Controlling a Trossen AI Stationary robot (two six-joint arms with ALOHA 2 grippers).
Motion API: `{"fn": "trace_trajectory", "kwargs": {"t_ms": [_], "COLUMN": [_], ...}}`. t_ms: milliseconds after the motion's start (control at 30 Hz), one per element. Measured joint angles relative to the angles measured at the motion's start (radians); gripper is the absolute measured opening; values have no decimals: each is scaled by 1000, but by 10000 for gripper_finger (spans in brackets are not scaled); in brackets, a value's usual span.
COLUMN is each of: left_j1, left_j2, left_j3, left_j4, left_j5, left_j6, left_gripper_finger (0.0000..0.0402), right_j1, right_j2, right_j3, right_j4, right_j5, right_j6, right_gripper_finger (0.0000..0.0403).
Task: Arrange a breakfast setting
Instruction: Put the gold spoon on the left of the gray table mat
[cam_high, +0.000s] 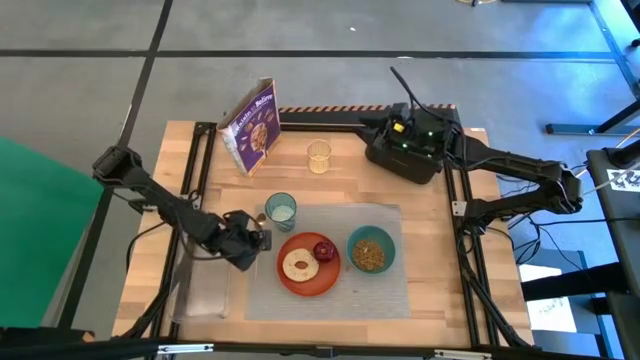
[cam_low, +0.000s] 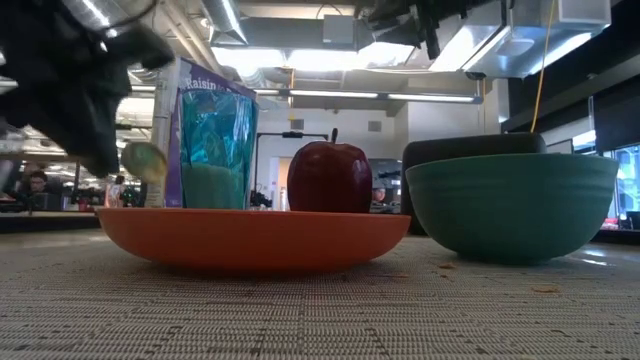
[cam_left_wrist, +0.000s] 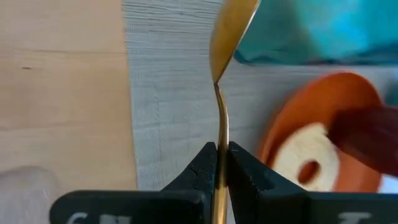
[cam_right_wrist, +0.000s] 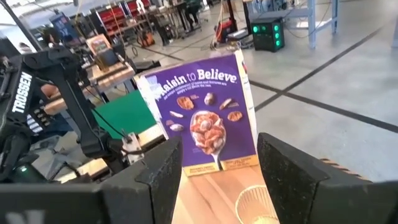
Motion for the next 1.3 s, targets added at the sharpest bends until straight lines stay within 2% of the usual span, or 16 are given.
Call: {"fn": "trace_trajectory", "kwargs": {"t_ms": [233, 567, 767, 1300], "left_j1": [38, 44, 45, 61], "left_j2": [1, 2, 27, 32], "left_j3": [-63, -50, -48, -15], "left_j4": [114, 131, 138, 190], "left_j5": [32, 23, 13, 37], "left_j6": [-2, 1, 19, 22], "left_gripper_finger": [27, 25, 26, 26], "right_j1": [0, -10, -49, -46], "right_j2": [0, 0, 0, 0], "right_j3": [0, 0, 0, 0], "right_j4": [-19, 25, 35, 35], "right_j5": [0, 14, -18, -44], "right_j6": [-33, -104, -95, -71], "right_gripper_finger": [198, 198, 198, 198]}}
